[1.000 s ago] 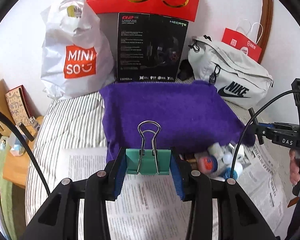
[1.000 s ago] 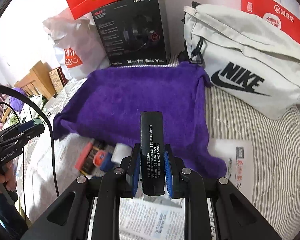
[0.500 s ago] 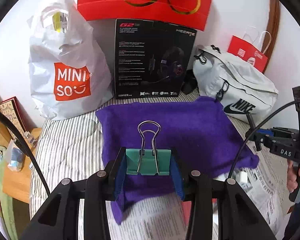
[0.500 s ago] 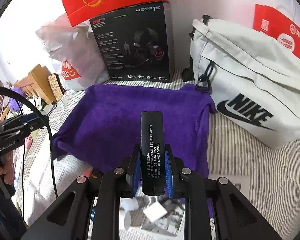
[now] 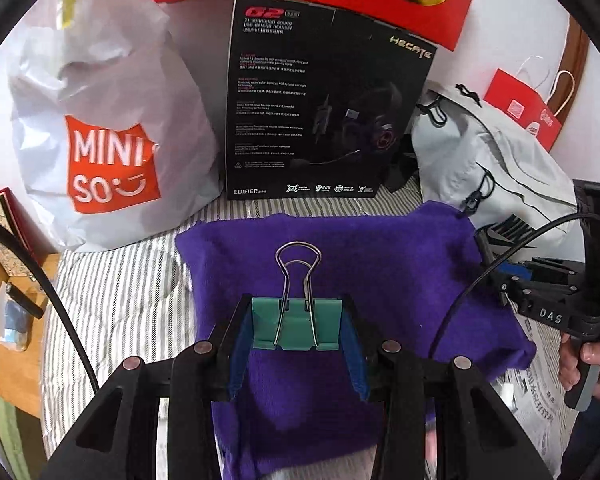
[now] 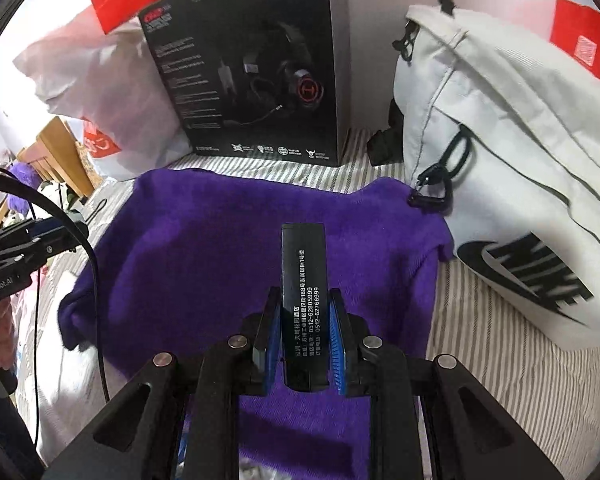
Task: Organize rigid objects
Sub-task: 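Carry the clip and USB stick onto the purple towel and open both grippers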
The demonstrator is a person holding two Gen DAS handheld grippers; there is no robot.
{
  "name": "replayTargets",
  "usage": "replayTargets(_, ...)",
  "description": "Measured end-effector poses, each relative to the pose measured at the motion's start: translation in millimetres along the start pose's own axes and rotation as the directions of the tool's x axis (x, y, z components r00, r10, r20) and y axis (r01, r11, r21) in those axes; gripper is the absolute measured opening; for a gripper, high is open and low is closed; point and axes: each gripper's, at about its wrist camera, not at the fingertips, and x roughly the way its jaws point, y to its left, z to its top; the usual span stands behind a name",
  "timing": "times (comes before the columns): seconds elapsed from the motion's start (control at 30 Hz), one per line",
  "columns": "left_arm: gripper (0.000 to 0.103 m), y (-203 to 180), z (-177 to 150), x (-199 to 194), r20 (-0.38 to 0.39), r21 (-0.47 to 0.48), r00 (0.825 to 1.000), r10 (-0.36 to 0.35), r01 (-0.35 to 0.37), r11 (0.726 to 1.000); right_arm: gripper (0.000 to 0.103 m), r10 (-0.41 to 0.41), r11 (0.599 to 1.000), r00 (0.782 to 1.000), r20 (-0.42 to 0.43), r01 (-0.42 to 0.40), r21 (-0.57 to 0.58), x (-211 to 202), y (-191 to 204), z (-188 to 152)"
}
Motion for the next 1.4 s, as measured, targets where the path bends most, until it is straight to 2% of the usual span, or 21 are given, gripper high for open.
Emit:
replayTargets(0.2, 0.039, 1, 7, 32, -0.05, -0.015, 0.999, -0.01, 0.009, 1.0, 0.022, -0.044, 0.999, 0.999, -0.027, 0.044, 0.003, 24, -11, 3)
replayTargets(0.53, 0.039, 3, 10, 73, -0.097, -0.038, 0.995, -0.002, -0.002, 0.999, 0.022, -0.052, 0.998, 0.994, -0.099, 0.054, 0.02, 53, -27, 7)
replayTargets(0.7, 0.039, 0, 12, 84, -0.119, -0.023, 0.993, 0.006, -0.008, 1.0, 0.022, -0.052, 0.998, 0.99, -0.129, 0.055, 0.022, 64, -27, 10)
replayTargets(1.03, 0.039, -1, 11, 107, -0.177, -0.013, 0.984, 0.023, -0.026, 1.0, 0.022, -0.097, 0.995, 0.985, -0.141, 0.092, -0.044, 72, -15, 15)
replayTargets(1.4, 0.041, -9, 7, 111, -0.168, 0.036, 0.984, 0.059, -0.054, 0.998, 0.023, -0.061, 0.996, 0.988, -0.142, 0.051, -0.071, 73, -19, 15)
